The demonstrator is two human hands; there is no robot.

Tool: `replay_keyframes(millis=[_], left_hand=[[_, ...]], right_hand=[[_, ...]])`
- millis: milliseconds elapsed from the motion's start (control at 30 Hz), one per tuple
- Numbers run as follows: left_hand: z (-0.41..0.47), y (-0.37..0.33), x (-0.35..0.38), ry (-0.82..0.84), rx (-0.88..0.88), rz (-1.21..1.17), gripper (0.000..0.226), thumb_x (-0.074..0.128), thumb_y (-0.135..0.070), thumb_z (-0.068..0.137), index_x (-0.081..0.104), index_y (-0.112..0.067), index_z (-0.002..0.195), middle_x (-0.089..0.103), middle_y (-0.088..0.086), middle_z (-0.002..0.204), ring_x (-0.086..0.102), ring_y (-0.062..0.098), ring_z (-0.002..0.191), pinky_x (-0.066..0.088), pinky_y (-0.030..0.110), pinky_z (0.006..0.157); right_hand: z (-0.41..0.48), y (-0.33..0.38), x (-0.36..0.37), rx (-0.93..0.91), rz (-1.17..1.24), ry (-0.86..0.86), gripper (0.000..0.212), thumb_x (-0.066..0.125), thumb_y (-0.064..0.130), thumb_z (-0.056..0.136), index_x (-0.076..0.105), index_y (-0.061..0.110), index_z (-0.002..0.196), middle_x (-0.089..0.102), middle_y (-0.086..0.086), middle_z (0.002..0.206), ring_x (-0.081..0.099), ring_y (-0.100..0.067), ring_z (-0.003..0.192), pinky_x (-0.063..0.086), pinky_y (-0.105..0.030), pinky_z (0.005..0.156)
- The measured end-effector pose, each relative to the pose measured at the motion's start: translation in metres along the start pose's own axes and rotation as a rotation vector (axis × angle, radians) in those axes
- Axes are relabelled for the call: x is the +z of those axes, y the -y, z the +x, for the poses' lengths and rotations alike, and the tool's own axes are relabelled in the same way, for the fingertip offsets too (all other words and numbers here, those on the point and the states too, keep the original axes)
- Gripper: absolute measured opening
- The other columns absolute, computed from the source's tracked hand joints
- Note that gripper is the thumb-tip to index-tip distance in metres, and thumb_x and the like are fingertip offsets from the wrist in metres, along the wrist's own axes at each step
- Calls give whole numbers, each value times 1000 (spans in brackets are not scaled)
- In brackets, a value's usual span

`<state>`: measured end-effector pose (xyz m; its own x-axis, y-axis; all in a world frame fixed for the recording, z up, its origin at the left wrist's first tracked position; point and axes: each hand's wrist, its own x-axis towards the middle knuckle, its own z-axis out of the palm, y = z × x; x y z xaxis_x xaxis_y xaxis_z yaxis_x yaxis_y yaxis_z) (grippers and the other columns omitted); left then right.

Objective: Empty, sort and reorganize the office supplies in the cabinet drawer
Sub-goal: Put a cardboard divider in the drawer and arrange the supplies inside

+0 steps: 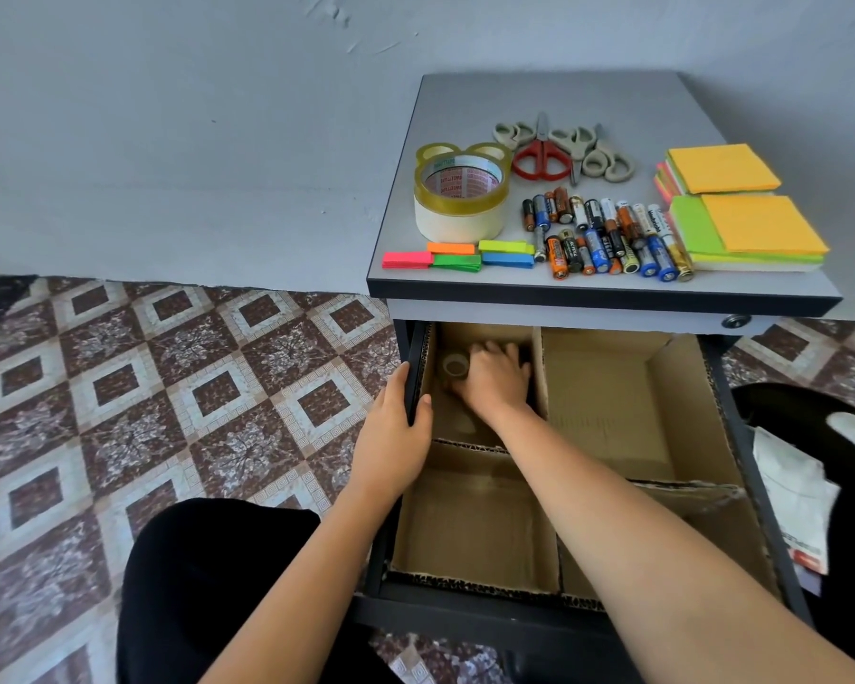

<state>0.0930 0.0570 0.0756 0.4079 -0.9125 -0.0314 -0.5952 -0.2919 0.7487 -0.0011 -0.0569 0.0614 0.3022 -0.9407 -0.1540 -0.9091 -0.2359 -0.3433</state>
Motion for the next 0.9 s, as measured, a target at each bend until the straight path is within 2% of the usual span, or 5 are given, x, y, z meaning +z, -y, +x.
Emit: replay_keyframes(millis=[200, 367, 667, 800, 900], left_hand=[[0, 0, 0, 9, -2, -8, 55, 42, -32, 98, 21, -21, 148, 34, 1, 150, 37, 18, 135, 36, 31, 102], [-3, -4, -1, -104, 86, 58, 53, 47, -25, 97, 31, -11, 145, 34, 10, 144, 34, 23, 133, 30, 29, 106], [20, -49, -38, -354, 314, -12, 40, 53, -15, 93, 48, -13, 133, 45, 9, 129, 41, 17, 121, 33, 22, 95], [59, -77, -71, -371, 335, -28, 39, 52, -19, 94, 47, -19, 133, 44, 6, 132, 44, 20, 121, 40, 32, 100], [94, -97, -94, -361, 361, -19, 39, 52, -20, 95, 48, -17, 133, 48, 7, 129, 48, 19, 116, 38, 24, 93]], right_hand=[[-7, 1, -7, 33, 130, -12, 57, 60, 30, 90, 38, 16, 141, 32, -9, 150, 23, -34, 140, 25, -47, 111], [-33, -7, -25, -60, 371, -64, 58, 61, 28, 90, 38, 20, 142, 36, -7, 148, 37, -24, 135, 35, -36, 110], [-83, -15, -106, -276, 509, -240, 47, 64, 26, 87, 51, 21, 133, 55, 6, 123, 50, 1, 104, 44, -15, 87], [-68, -7, -153, -339, 557, -340, 46, 66, 24, 86, 54, 18, 130, 57, 7, 111, 53, -3, 98, 45, -13, 81], [-39, -3, -182, -368, 527, -390, 49, 68, 22, 85, 53, 17, 131, 56, 7, 111, 53, -3, 97, 37, -6, 76]])
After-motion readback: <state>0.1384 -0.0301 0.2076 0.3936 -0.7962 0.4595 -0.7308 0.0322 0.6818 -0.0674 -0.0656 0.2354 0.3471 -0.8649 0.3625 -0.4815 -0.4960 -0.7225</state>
